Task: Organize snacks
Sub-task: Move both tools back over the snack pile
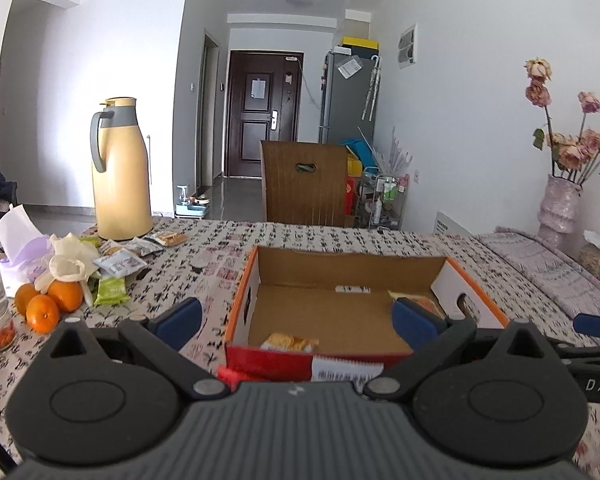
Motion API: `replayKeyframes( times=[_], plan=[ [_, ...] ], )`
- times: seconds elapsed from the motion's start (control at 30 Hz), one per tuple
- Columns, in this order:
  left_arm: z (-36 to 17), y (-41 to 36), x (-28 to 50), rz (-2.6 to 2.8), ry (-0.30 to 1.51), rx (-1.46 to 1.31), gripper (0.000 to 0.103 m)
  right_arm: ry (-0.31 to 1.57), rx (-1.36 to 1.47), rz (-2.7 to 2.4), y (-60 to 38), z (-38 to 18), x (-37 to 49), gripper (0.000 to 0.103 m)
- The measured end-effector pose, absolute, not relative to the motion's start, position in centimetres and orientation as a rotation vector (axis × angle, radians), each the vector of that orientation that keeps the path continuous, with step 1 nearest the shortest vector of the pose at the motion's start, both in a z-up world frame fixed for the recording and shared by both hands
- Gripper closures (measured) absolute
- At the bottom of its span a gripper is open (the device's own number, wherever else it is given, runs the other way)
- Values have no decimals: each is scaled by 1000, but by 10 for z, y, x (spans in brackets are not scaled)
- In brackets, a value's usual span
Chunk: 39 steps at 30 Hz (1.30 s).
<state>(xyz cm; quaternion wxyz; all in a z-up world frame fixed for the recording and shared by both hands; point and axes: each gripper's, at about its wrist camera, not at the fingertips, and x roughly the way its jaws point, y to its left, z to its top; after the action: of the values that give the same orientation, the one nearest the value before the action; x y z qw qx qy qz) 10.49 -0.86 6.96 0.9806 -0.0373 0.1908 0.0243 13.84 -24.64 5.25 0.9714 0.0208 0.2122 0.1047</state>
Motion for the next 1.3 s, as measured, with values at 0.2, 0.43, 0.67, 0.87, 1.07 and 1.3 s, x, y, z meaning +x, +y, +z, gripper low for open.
replayKeyframes(
  times=[0.2,0.43,0.67,0.87,1.07,1.3],
  plan=[
    [54,-5,82,33,407,-61,0,438,29,222,-248,45,108,0],
    [31,6,61,37,444,-59,0,457,16,236,-252,34,81,0],
    [8,14,33,34,461,-54,0,491,20,244,-254,19,63,0],
    [-3,18,24,29,488,-68,0,534,-2,256,-249,0,53,13],
    [-5,13,26,19,492,-62,0,548,8,264,-247,-6,56,37],
    [-6,13,27,23,502,-65,0,606,9,271,-244,-19,69,57]
  ],
)
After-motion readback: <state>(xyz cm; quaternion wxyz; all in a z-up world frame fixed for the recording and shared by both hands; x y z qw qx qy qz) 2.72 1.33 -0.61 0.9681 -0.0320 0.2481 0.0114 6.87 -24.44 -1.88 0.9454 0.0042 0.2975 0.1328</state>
